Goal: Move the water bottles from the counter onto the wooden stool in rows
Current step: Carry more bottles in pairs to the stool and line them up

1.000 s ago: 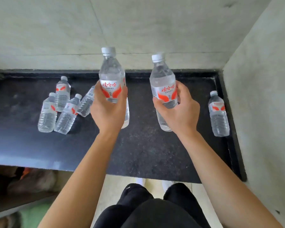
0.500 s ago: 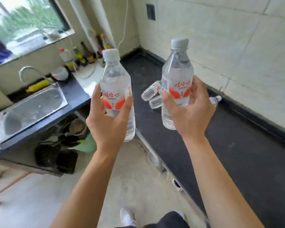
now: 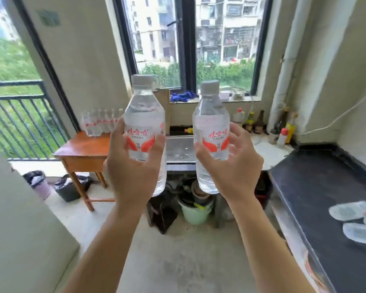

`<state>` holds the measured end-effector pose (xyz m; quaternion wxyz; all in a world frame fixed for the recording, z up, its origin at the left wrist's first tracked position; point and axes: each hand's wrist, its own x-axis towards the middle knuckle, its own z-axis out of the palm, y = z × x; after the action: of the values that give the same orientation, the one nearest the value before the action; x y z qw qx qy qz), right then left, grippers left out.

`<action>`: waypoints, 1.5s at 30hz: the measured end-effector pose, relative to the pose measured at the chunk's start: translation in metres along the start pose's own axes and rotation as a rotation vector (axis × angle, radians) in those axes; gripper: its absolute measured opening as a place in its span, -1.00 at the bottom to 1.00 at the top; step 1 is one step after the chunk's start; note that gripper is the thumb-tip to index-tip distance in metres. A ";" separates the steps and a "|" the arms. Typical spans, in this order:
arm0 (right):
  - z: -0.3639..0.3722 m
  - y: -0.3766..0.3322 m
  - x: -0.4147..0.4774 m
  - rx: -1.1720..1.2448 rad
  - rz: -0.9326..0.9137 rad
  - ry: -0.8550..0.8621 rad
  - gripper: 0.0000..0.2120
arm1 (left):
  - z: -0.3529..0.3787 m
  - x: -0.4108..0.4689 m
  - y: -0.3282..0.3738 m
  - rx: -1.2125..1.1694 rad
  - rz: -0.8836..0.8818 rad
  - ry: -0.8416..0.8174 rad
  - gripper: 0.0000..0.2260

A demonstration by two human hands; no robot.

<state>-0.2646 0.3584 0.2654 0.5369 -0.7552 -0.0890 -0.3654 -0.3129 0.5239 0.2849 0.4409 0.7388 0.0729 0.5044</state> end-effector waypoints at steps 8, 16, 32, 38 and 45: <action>0.191 -0.068 -0.025 0.101 -0.089 -0.185 -0.36 | -0.098 0.099 -0.112 0.127 -0.027 0.166 -0.39; 0.358 -0.044 -0.012 0.130 -0.092 -0.278 -0.33 | -0.099 0.179 -0.236 0.227 -0.073 0.245 -0.38; 0.700 0.007 0.110 0.140 0.004 -0.269 -0.34 | -0.038 0.429 -0.476 0.247 -0.187 0.266 -0.43; 0.818 0.017 0.112 0.080 -0.005 -0.295 -0.36 | -0.037 0.508 -0.582 0.171 -0.255 0.247 -0.39; 0.962 0.018 0.130 -0.045 0.047 -0.237 -0.37 | -0.030 0.618 -0.706 0.135 -0.275 0.090 -0.35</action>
<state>0.2765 1.1601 0.1859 0.5138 -0.8068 -0.1259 -0.2630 0.1974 1.3071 0.1964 0.4515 0.7265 0.2267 0.4658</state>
